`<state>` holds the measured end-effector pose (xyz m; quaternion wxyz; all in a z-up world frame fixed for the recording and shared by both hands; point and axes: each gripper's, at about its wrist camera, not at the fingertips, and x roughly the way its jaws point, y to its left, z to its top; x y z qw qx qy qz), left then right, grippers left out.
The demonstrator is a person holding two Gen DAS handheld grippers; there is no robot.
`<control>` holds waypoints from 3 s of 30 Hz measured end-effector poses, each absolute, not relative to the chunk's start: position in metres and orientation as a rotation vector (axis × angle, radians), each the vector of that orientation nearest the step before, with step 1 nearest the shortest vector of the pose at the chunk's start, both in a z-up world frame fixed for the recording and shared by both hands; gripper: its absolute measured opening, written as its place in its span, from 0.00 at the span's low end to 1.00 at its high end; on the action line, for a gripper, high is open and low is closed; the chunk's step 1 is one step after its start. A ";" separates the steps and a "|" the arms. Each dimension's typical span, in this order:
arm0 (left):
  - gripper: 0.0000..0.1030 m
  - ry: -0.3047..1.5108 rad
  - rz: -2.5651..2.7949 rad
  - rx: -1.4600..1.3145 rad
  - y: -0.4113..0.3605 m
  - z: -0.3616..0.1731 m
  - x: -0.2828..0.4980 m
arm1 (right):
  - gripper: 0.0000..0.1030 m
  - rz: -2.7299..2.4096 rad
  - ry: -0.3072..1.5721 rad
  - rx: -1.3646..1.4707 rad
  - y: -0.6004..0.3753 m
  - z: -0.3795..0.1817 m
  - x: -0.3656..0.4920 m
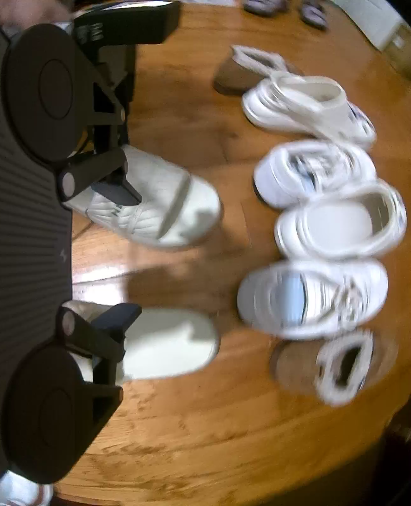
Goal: Organize scattered shoes
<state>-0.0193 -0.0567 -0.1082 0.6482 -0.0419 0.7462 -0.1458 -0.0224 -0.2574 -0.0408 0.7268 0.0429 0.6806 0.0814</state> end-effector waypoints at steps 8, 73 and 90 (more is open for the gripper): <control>0.95 1.725 -0.375 -0.193 -0.020 -0.069 -0.050 | 0.69 0.551 1.394 -0.140 -0.213 -0.043 -0.037; 0.99 1.681 -0.195 -0.336 -0.030 -0.082 -0.021 | 0.78 -0.499 1.687 1.296 -0.333 -0.137 -0.104; 0.99 1.667 -0.244 -0.183 -0.024 -0.095 -0.016 | 0.90 -0.221 1.572 0.849 -0.323 -0.074 -0.064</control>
